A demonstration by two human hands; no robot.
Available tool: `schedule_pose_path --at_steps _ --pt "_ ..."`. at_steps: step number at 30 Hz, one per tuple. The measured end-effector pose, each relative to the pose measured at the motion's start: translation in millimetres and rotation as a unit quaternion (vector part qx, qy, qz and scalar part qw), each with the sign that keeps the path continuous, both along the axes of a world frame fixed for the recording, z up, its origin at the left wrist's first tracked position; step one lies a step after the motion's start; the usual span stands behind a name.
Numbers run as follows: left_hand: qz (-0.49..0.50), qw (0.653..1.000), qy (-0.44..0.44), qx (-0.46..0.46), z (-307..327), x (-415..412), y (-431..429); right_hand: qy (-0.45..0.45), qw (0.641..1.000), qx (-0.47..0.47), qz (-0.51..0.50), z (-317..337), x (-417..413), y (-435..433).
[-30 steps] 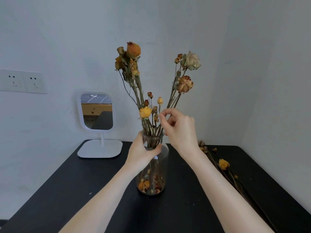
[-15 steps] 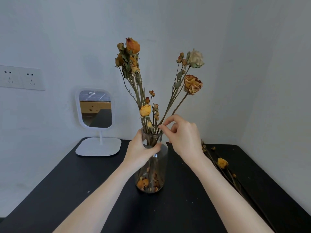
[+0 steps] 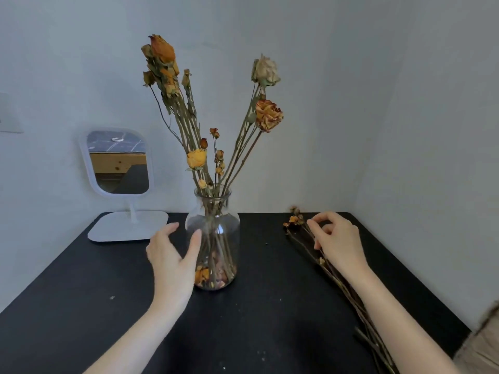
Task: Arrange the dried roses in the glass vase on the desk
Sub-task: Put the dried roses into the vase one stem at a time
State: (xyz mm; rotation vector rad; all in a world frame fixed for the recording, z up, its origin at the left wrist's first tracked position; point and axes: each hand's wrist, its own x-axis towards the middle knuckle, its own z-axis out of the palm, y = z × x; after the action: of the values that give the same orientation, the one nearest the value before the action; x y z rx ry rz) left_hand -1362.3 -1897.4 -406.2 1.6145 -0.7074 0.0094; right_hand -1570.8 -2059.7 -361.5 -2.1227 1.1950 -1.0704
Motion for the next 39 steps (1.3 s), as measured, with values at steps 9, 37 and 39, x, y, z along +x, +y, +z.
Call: schedule_pose_path --at_steps 9,37,39 --pt "-0.216 0.970 -0.056 0.094 -34 -94 -4 0.048 0.982 0.161 -0.083 -38 -76 -36" --pt "-0.226 0.890 0.135 0.372 -35 -169 -180 0.256 0.933 0.251 -0.047 -57 -85 -49" --pt "-0.229 0.892 0.151 0.358 -34 -167 -180 0.241 0.938 0.246 -0.047 -56 -88 -50"
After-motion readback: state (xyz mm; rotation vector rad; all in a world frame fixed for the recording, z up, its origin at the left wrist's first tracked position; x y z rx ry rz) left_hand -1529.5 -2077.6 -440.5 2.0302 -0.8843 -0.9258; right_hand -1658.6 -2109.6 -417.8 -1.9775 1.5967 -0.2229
